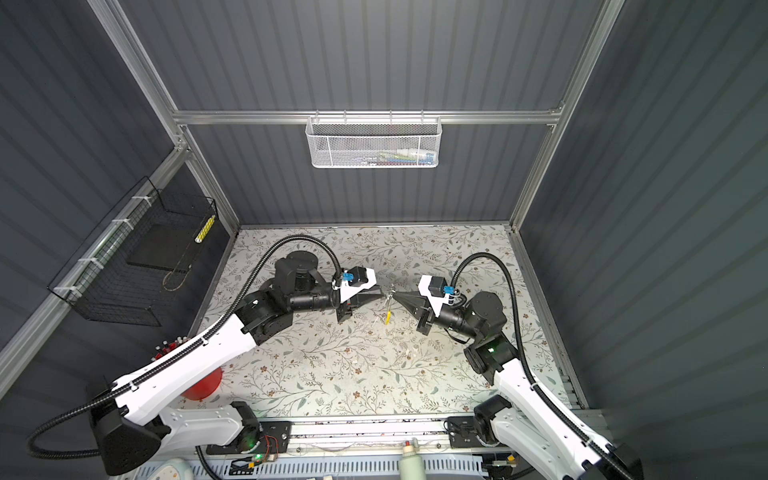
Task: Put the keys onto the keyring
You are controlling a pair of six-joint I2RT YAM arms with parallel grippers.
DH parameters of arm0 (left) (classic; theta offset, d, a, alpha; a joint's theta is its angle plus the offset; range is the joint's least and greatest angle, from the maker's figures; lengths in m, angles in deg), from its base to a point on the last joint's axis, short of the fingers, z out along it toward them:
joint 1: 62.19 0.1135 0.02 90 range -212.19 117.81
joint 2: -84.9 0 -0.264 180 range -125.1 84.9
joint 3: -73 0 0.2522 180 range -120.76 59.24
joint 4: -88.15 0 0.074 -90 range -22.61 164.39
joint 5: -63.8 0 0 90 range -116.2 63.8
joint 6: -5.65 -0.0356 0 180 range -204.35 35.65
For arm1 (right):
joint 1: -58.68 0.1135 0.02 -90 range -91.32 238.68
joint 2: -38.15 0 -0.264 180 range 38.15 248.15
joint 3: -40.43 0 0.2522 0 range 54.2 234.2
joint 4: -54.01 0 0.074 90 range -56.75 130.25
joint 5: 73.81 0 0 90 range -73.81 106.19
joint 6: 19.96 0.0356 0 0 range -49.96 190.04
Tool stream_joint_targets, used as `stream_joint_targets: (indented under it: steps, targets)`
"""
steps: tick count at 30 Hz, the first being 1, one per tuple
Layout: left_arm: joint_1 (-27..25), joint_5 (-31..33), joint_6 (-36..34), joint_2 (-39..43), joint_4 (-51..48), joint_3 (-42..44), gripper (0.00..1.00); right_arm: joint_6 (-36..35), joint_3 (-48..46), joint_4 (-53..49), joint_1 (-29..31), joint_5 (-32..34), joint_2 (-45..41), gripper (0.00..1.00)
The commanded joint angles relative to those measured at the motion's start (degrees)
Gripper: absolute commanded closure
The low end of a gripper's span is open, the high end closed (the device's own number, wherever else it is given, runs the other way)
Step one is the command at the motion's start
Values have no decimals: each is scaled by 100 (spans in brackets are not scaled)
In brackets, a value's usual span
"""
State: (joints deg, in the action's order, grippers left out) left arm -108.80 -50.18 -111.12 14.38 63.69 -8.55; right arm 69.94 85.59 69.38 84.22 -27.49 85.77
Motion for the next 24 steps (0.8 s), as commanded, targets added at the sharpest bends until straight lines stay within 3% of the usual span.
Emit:
stream_joint_targets:
  steps: [1,10,19,24]
  targets:
    - [69,-199,-136,19,-90,-96,78,-42,-19,214,9,-227,-38,100]
    - [64,-1153,184,-271,100,-186,75,9,57,259,9,-430,29,100]
    - [64,-1406,263,-423,217,-224,77,63,91,276,17,-602,77,100]
    - [64,-1452,242,-462,193,-246,84,107,96,371,20,-641,109,100]
